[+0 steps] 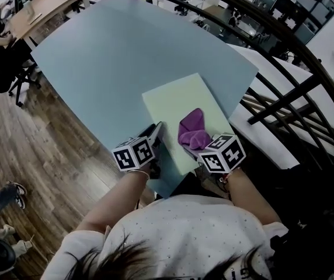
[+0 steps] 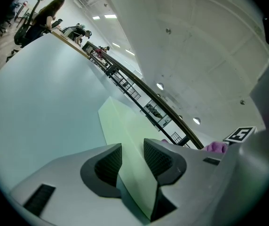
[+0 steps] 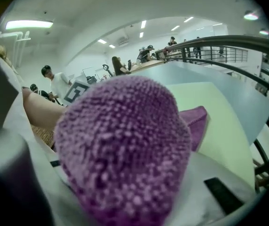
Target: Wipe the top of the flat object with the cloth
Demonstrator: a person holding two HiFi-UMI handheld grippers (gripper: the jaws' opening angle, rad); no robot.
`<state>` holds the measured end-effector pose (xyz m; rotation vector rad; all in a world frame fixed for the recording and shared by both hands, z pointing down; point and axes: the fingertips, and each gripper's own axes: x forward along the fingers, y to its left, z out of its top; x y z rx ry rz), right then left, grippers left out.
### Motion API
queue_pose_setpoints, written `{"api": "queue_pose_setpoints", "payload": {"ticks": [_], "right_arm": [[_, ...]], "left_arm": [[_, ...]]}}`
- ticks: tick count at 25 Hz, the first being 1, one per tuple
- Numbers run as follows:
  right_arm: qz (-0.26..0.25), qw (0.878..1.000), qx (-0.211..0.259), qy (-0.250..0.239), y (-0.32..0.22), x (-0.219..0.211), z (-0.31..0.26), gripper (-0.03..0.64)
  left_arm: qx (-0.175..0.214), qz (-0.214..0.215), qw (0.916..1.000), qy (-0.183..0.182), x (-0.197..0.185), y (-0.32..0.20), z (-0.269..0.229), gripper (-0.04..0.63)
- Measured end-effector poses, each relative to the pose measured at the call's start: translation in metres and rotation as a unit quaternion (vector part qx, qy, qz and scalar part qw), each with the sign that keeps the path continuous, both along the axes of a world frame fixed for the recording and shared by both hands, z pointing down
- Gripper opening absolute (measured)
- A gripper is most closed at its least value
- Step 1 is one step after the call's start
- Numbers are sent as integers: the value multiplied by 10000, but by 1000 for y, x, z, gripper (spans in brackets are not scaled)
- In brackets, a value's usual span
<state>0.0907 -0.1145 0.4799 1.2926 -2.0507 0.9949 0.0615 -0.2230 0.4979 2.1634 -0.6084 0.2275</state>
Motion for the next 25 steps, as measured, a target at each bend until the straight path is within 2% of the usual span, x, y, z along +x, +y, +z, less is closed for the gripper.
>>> {"api": "queue_pose_setpoints", "payload": {"ticks": [6,13,18,25], "right_arm": [[924,9957,25,-67,14,62,-3,38],[1850,9827,68,-23,31,123,-2,38],[2240,9744,147,-127,35,147,-3,38],[2541,9660,287,-389,37,160,-10,38]], "left_arm": [[38,-4,10000,-26,1,3,-1,143],[74,49,9999,-55,-2,4,1,143],[41,84,10000,-13,-1,2,-1,143],[113,132,9998,-23,2,6,-3,141]]}}
